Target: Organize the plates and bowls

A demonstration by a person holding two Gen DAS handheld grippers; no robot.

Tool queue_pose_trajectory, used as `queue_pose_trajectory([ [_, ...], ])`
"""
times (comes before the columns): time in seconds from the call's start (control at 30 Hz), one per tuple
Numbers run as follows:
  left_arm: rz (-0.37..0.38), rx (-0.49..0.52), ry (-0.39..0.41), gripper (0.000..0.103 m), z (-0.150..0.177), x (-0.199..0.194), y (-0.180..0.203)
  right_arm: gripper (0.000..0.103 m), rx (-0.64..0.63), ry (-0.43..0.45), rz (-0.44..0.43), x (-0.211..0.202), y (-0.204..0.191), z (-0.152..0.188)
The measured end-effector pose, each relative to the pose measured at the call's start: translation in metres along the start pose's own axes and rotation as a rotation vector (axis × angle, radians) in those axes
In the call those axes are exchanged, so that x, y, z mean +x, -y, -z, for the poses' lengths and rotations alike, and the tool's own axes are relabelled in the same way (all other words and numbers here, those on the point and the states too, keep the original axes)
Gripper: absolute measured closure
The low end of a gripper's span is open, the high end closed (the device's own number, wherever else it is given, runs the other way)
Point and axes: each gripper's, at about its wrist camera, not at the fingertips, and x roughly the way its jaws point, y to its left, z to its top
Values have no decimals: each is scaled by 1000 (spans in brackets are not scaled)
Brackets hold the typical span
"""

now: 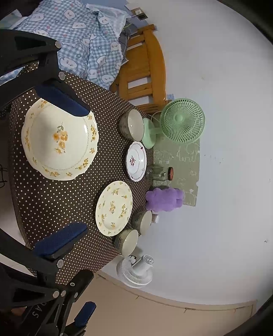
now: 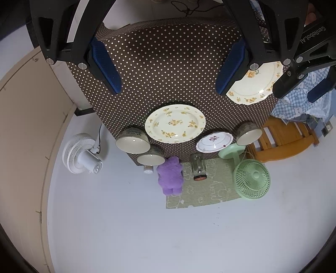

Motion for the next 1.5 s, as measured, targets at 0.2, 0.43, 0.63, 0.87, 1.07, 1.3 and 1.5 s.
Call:
queue_pose_trajectory([
  [0.2, -3, -1, 2, 2, 1, 0, 1, 10, -1, -3, -4, 2, 2, -1],
  [0.43, -8, -5, 3, 2, 2, -1, 1, 10, -4, -3, -8, 2, 1, 0],
  [0.63, -10, -6, 2, 2, 2, -1, 0, 10, -6, -3, -10, 3, 1, -1],
  [0.87, -11, -6, 2, 2, 2, -1, 0, 10, -6, -3, -9, 3, 1, -1],
  [1.07, -11, -9, 2, 3, 0, 1, -3, 10, -8, -4, -14, 5, -1, -2],
  [1.3, -20, -17, -2, 5, -1, 7, -14, 10, -12, 0, -24, 9, -12, -6],
  [1.5, -27, -28, -17, 9, -2, 17, -31, 11, -24, -19, -30, 18, -31, -10],
])
